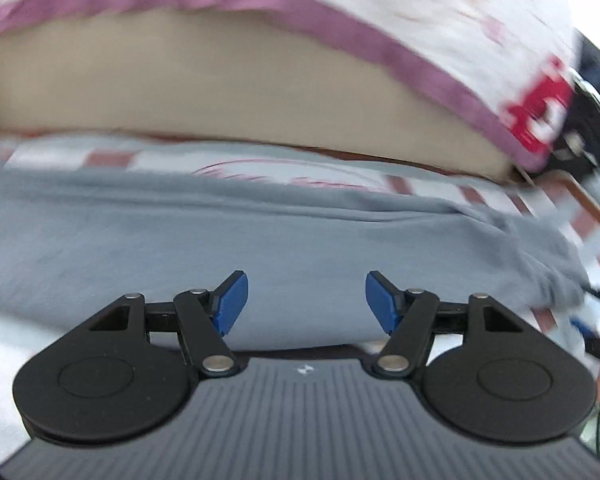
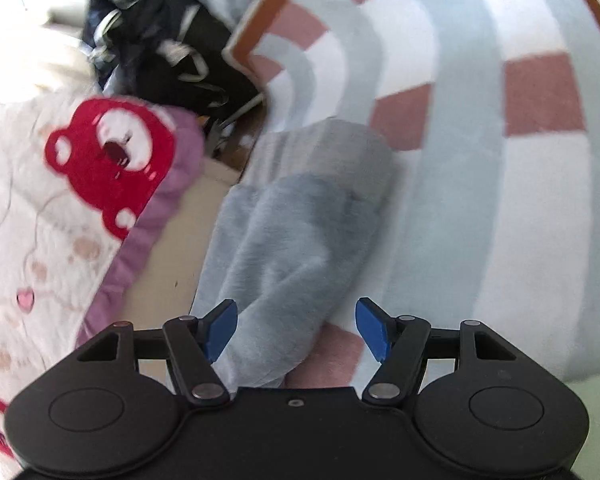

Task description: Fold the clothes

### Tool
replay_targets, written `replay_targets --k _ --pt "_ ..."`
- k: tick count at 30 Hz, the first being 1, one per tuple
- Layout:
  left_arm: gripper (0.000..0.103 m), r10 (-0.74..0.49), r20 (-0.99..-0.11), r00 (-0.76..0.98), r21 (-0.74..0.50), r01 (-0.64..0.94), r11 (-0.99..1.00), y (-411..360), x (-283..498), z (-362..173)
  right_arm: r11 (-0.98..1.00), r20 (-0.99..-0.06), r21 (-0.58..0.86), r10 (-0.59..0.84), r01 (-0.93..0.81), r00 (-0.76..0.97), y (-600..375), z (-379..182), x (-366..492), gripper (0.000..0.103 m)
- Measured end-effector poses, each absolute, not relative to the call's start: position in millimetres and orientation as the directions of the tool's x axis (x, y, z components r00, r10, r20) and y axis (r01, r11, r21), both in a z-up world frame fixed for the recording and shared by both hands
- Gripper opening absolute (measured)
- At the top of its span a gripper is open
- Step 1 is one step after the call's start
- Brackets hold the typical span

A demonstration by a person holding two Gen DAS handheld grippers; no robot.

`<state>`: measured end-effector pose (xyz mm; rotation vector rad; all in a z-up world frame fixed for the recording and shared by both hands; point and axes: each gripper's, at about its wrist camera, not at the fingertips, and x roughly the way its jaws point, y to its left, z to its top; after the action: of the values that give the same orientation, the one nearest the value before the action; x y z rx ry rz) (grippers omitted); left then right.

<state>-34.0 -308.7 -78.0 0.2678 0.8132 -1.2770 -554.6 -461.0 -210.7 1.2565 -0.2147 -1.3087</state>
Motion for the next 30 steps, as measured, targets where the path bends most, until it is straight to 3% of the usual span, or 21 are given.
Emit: replay_targets --k 3,5,6,8,9,10,13,16,18,22,26,30 --pt "0.065 -0.739 -0.674 -0.008 -0.257 0.94 0.223 -332 -77 -75 -0.278 -0.538 0.749 -0.784 0.602 0.308 -480 -218 -555 0.073" --pt "0.065 -0.718 -0.694 -0.043 -0.256 0.948 0.191 -348 -102 -75 -0.218 -0.568 0.682 -0.759 0.698 0.318 -505 -214 -547 0.084" --pt "0.065 -0.713 -0.7 -0.053 -0.255 0.95 0.18 -354 -112 -76 -0.179 -0.583 0.641 -0.746 0.746 0.322 -517 -212 -543 0.095" --pt "0.062 -0.707 -0.704 -0.067 -0.246 0.957 0.154 -367 -129 -78 -0.127 -0.621 0.551 -0.723 0.825 0.303 -539 -203 -534 0.085" --pt "0.061 -0.707 -0.703 -0.072 -0.239 0.961 0.139 -373 -136 -80 -0.121 -0.642 0.502 -0.715 0.856 0.276 -548 -197 -530 0.055" --pt "0.06 -0.711 -0.7 -0.07 -0.215 0.97 0.116 -377 -145 -81 -0.087 -0.638 0.471 -0.721 0.878 0.27 -554 -186 -529 0.04" --pt "0.051 -0.733 -0.677 -0.065 -0.146 0.988 0.047 -399 -172 -96 0.064 -0.597 0.293 -0.767 0.954 0.234 -560 -136 -517 0.036" --pt "0.044 -0.709 -0.702 -0.069 -0.121 0.992 0.023 -440 -193 -118 0.134 -0.682 0.177 -0.697 0.975 0.22 -584 -107 -503 0.036" --pt "0.037 -0.679 -0.73 -0.08 -0.139 0.99 0.033 -469 -201 -133 0.153 -0.77 0.178 -0.593 0.972 0.234 -612 -95 -502 0.036" --pt "0.037 -0.68 -0.731 -0.061 -0.196 0.973 0.123 -526 -194 -148 0.105 -0.861 0.334 -0.37 0.937 0.349 -665 -87 -520 0.036" --pt "0.037 -0.699 -0.715 0.003 -0.204 0.956 0.212 -563 -177 -155 0.054 -0.865 0.429 -0.262 0.902 0.428 -676 -105 -548 0.036" --pt "0.037 -0.646 -0.761 0.052 -0.146 0.957 0.249 -580 -166 -186 -0.035 -0.814 0.529 -0.304 0.848 0.496 -646 -138 -577 0.054"
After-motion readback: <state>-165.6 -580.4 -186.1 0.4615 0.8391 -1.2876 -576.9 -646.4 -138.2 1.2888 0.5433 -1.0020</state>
